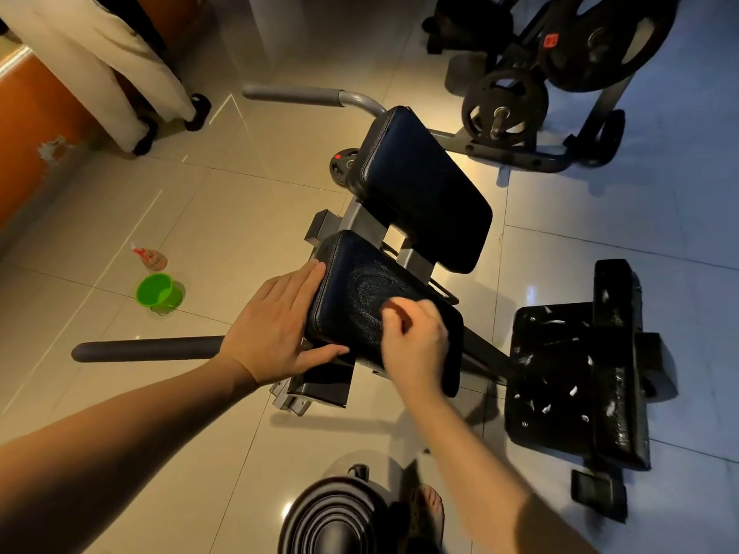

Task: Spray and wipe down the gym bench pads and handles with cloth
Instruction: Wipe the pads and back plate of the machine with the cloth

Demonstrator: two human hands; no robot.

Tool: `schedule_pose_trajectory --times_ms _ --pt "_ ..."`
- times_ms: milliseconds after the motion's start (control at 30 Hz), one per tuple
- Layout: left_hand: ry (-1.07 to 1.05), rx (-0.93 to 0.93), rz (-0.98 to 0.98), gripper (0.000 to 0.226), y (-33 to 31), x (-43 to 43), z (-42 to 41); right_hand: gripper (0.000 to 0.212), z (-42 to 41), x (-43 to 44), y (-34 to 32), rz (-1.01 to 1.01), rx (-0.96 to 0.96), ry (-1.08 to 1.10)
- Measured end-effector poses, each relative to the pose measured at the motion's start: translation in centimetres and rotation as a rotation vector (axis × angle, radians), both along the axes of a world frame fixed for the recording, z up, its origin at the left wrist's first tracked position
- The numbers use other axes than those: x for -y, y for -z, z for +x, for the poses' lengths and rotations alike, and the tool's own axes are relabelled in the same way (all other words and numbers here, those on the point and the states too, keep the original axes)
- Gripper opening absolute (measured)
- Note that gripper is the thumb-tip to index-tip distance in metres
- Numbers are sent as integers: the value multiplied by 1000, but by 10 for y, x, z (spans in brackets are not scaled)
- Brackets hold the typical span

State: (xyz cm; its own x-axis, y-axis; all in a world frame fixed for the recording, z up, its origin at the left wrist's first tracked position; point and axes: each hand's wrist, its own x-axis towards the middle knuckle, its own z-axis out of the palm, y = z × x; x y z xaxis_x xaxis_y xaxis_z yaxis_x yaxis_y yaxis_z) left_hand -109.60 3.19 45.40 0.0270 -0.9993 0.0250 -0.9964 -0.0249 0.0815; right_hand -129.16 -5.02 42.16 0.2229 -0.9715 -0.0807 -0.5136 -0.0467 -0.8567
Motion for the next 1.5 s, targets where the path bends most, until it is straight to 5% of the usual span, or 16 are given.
schedule_pose_trajectory --times_ms 167,367,567,667,933,1133,1233,1500 --pt "-5 -16 -4 113 0 0 -1 24 -17 -32 -3 -255 33 -255" --pt "-6 -28 -18 113 1 0 -2 24 -100 6 70 218 -318 94" --pt "-15 -35 -8 113 -3 0 -3 24 11 -6 -20 -79 41 -146" --pt "-23 -47 -4 113 -2 1 -3 27 6 -15 -13 -256 58 -264" --pt "-30 -49 -20 114 2 1 -2 24 -72 26 69 253 -215 254" --pt "-41 -54 3 114 -1 1 -4 28 28 16 -15 -25 116 -104" --pt "-46 -58 -7 113 -1 2 -3 30 15 16 -1 -158 121 -187" --pt "-25 -58 -23 113 2 2 -1 25 -70 56 85 265 -250 262"
